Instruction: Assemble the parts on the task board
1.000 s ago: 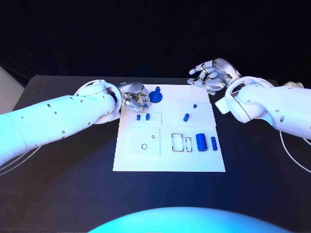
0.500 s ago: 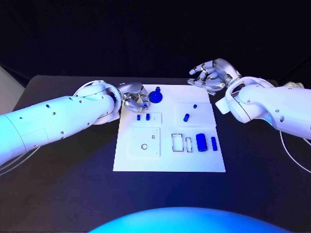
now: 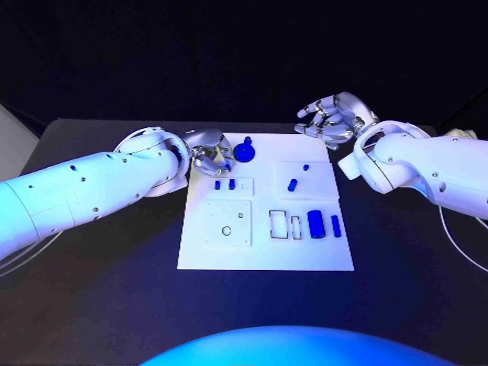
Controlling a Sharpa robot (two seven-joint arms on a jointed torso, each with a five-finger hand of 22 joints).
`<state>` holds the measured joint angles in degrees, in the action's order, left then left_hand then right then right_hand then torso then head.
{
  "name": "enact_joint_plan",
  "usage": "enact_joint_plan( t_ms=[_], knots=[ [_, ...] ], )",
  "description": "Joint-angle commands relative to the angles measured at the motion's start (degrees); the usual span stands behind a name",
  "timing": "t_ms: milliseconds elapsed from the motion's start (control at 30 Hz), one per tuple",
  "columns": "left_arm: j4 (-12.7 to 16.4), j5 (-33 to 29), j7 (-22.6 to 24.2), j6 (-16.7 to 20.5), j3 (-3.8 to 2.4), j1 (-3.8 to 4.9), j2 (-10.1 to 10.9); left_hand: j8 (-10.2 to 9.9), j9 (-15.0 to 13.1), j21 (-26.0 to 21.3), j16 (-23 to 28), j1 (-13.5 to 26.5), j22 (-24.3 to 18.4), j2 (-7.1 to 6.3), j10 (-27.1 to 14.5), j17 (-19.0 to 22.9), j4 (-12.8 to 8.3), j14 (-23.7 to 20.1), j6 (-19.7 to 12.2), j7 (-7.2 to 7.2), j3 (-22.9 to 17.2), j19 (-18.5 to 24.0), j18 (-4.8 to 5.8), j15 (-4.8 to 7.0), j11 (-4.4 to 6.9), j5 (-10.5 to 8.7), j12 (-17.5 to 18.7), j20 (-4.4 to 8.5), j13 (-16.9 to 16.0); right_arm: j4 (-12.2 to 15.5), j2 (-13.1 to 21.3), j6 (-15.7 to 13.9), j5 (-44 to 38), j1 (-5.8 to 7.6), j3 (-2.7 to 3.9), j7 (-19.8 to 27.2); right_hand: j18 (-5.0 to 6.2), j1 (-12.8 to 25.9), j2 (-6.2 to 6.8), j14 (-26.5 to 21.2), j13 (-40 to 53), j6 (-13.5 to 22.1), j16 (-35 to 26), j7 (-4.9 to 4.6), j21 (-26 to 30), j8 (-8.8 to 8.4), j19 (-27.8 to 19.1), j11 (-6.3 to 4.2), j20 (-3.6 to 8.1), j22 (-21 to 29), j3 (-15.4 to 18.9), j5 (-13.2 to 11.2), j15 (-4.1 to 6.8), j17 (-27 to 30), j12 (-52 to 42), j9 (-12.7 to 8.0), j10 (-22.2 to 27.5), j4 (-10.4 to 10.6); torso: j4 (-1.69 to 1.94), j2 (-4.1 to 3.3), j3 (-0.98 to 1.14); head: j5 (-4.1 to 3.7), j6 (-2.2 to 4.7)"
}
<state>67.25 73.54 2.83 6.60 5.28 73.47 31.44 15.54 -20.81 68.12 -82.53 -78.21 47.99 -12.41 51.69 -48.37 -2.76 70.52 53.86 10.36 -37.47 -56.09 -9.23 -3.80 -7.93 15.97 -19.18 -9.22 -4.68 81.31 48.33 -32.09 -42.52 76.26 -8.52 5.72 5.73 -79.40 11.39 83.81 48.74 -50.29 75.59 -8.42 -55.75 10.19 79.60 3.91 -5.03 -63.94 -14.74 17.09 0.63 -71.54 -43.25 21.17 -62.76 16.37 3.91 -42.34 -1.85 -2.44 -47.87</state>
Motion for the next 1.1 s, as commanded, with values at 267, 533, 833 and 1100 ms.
enact_joint_plan(
  t_ms=[267, 533, 833, 1100],
  knots=[
    [0.3, -1.1, 1.1, 1.5, -0.13, -0.01, 0.0, -0.5, 0.1, -0.5, 0.4, 0.2, -0.4, -0.34, -1.0, 0.6, 0.1, -0.8, -0.5, 0.4, 0.6, 0.7, -0.63, -0.13, -0.28, 0.27, 0.3, -0.09, 0.1, 0.0, -0.1, 0.5, 0.0, -0.01, 0.02, 0.6, 0.96, 0.4, 0.29, 1.0, 0.0, -0.1, -0.3, -0.22, 0.2, 0.35, -0.1, -0.38, 0.29, 0.0, -0.2, 0.2, 0.38, 0.1, 0.3, 0.1, 0.0, 0.0, 0.0, -0.01, -0.01, 0.02, 0.05],
    [0.4, -1.4, 1.1, 0.9, -0.17, -0.01, 0.2, -0.6, 0.0, -0.8, 0.5, 0.5, -0.8, -0.49, -1.3, 1.1, 0.3, -1.1, -0.6, 0.48, 0.9, 1.1, -0.71, -0.23, -0.35, 0.21, 0.2, -0.19, 0.1, -0.1, -0.1, 0.6, 0.0, -0.01, 0.02, 0.6, 0.96, 0.4, 0.29, 1.0, 0.0, -0.1, -0.3, -0.22, 0.2, 0.35, -0.1, -0.38, 0.29, 0.0, -0.2, 0.2, 0.38, 0.1, 0.3, 0.1, 0.0, 0.0, 0.01, 0.01, -0.03, -0.03, 0.02],
    [1.1, -1.5, 1.2, -0.3, -0.25, -0.01, 0.7, -0.6, 0.0, -1.5, 0.6, 0.9, -1.6, -0.8, -2.1, 1.9, 0.6, -1.7, -0.7, 0.45, 1.8, 1.7, -0.83, -0.36, -0.41, 0.29, 0.0, -0.39, 0.1, -0.1, -0.1, 0.6, 0.0, -0.02, 0.02, 0.6, 0.96, 0.4, 0.29, 1.0, 0.0, -0.1, -0.3, -0.22, 0.2, 0.35, -0.1, -0.38, 0.29, 0.0, -0.2, 0.2, 0.38, 0.1, 0.3, 0.1, 0.0, 0.0, 0.01, 0.0, -0.02, 0.0, -0.03],
    [1.7, -1.9, 1.5, -0.1, -0.32, -0.01, 1.4, -0.6, 0.0, -1.5, 0.6, 0.9, -1.7, -0.8, -2.2, 2.0, 0.6, -1.7, -0.7, 0.47, 1.8, 1.8, -0.84, -0.36, -0.42, 0.3, 0.0, -0.4, 0.1, -0.1, -0.1, 0.6, 0.0, -0.02, 0.02, 0.6, 0.96, 0.4, 0.29, 1.0, 0.0, -0.1, -0.3, -0.22, 0.2, 0.35, -0.1, -0.38, 0.29, 0.0, -0.2, 0.2, 0.38, 0.1, 0.3, 0.1, 0.0, 0.0, 0.0, -0.01, 0.0, 0.03, 0.05]
  ],
)
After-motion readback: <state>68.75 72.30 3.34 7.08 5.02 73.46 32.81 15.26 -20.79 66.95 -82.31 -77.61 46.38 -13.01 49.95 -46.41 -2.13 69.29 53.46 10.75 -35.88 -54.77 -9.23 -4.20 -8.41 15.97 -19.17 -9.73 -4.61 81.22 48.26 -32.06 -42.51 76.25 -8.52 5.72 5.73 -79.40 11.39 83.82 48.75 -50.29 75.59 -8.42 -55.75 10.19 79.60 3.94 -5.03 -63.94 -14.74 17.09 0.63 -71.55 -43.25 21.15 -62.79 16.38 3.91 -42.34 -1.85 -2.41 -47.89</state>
